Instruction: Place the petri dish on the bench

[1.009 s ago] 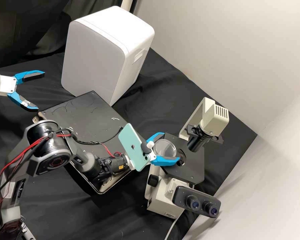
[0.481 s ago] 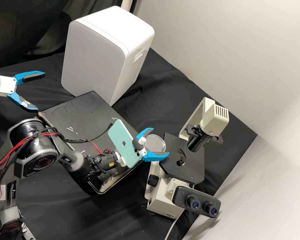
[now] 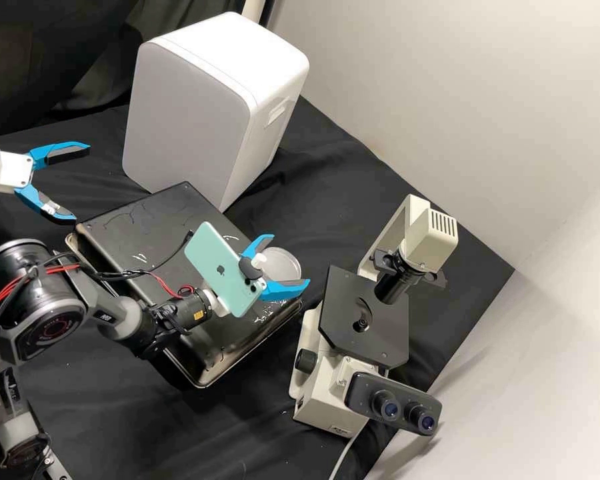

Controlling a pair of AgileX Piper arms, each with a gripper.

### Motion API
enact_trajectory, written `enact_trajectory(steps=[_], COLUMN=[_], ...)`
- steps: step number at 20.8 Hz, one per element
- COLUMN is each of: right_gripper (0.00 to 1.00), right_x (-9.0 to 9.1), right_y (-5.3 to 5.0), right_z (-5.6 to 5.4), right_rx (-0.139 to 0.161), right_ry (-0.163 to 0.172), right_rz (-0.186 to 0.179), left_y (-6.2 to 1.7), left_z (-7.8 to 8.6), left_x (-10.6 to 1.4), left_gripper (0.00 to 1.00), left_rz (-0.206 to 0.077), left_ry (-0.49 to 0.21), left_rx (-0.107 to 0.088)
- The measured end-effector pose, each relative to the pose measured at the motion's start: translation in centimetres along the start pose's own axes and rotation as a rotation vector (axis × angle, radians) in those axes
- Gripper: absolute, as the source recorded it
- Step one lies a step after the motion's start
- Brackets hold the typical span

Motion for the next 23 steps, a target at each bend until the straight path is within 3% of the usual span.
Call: enact_trajectory(steps=[6,9,14,23], right_gripper=[0.0,0.0,0.0,0.0], right_x=[-0.5,-1.2,-2.8,-3.3], right_y=[-0.9,-1.7,-2.5,-3.7], right_z=[-0.9,-0.7,-0.2,0.7], right_rx=[0.003,-0.004,-0.019,-0.026], right_ry=[0.049,0.045,0.075,0.041], right_rz=[-0.019,-0.049,-0.071,-0.122], left_y=[0.0,0.0,0.0,-0.21], left_z=[0.0,0.0,0.0,0.0], left_x=[0.0,0.0,0.0,0.1], left_gripper=[1.0,1.0,1.0,1.0], left_rz=[0.0,0.0,0.0,-0.011], left_ry=[0.002,0.002,0.002,0.002], left_rx=[0.0,0.0,0.0,-0.005])
